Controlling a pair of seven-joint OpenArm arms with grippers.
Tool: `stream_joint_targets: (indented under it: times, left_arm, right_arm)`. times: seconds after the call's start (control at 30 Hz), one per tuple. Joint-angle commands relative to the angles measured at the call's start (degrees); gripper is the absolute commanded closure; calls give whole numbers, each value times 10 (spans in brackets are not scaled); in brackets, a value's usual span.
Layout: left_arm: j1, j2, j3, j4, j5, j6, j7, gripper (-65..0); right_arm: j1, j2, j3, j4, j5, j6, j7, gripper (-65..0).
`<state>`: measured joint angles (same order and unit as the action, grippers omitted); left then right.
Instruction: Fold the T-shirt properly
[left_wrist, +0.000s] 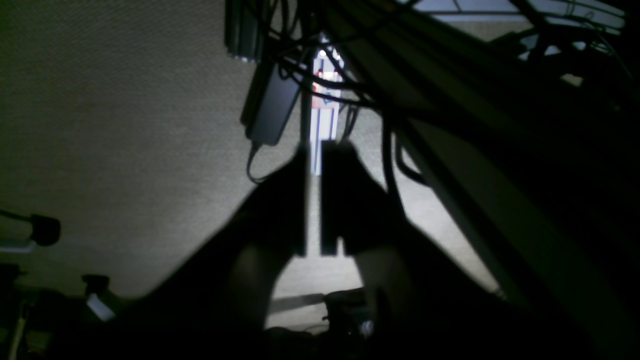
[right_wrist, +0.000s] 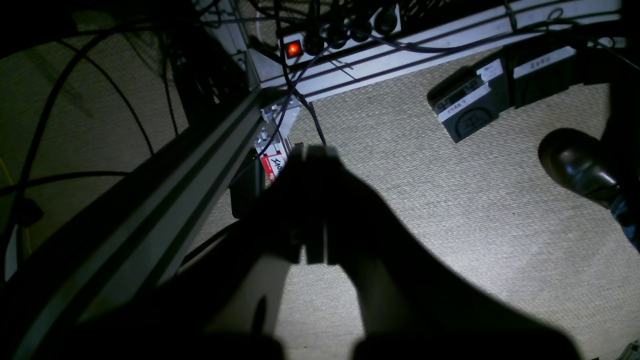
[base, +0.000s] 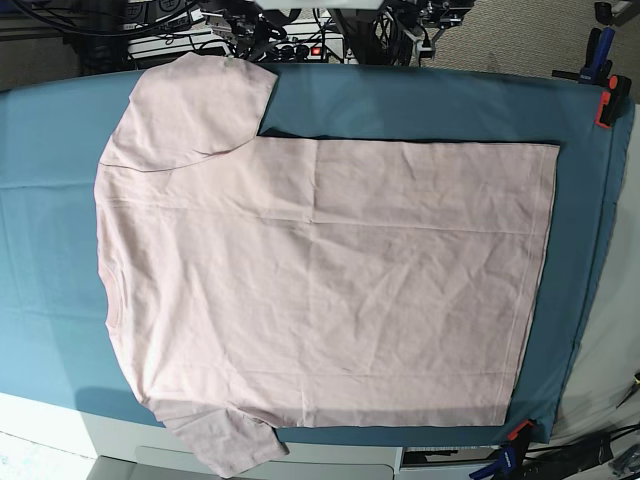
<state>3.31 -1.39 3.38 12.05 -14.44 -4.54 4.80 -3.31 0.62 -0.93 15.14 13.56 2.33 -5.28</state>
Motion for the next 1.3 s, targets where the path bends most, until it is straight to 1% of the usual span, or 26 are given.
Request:
stream_joint_targets:
  times: [0.0,0.97,1.07,1.17,1.27]
  left_arm:
    - [2,3,2,2,-1,-4,-3,-48]
    - [2,2,2,12,-1,-4,-1,-48]
    - [2,2,2,17,-1,-4,2,-48]
    - [24,-3,2,49,-1,-4,19,-48]
    - [80,-14,2,118,-1,-5,31,-48]
  right_arm:
    - [3,0,-2,5,1,-3,8,0]
    - [3,0,-2,5,1,-2,10,0]
    - [3,1,-2,9,1,-2,19,0]
    - [-15,4,-2,33,0,-2,23,0]
    - [-62,13,-2,91,-12,-1,22,0]
